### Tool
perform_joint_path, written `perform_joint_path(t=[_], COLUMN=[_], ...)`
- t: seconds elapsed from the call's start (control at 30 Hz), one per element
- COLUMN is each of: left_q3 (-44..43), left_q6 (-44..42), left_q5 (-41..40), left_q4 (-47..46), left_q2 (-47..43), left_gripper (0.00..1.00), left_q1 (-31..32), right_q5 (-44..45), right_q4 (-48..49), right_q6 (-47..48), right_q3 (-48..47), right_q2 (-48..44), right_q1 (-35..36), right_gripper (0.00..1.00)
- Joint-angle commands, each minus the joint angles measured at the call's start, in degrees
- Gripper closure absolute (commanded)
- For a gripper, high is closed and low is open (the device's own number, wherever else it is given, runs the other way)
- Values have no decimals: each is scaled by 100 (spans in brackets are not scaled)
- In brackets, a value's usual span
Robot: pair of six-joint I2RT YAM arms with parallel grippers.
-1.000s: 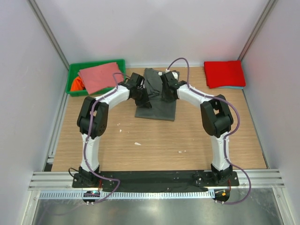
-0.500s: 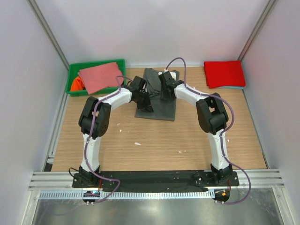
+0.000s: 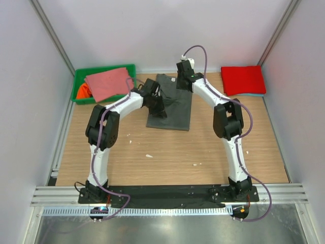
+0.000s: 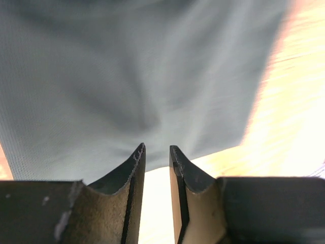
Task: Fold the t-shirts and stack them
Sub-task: Fold the tshirt
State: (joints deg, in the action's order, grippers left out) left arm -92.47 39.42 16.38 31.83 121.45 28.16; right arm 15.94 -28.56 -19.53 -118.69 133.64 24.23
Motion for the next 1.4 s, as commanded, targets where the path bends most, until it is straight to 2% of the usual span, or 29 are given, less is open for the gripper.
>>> perform_joint_path(t=[0.0,0.1,0.2,0.47,0.7,1.07,1.37], left_q3=[-859,-1273,-1589,-1441,-1704,-2741,-3058], left_q6=[-303,-373,-409,-505,-707,-1155,-1121], left_q5=[83,364,804,779,498,225,444], left_q4=[7,7,104,95,165,332,-54], left_q2=[-210,185,590,678,985,1742,1953], left_gripper=[73,74,80,83,81,81,80], left_q1=[-100,-249,-355,-355,-373,-435,-504], right_q5=[-143,-415,-566,-935,-953,-883,-856], right_q4=[-37,86,157,544,553,465,412], right_q6=[117,63,19,-200,-227,-262,-367], right_q3=[317,933,1504,2385,2491,2421,2334], right_q2=[-716,-1112,-1462,-1816,-1903,-1921,-1737], right_q1=[64,64,65,64,64,64,56], right_gripper=[63,63,63,65,65,65,64])
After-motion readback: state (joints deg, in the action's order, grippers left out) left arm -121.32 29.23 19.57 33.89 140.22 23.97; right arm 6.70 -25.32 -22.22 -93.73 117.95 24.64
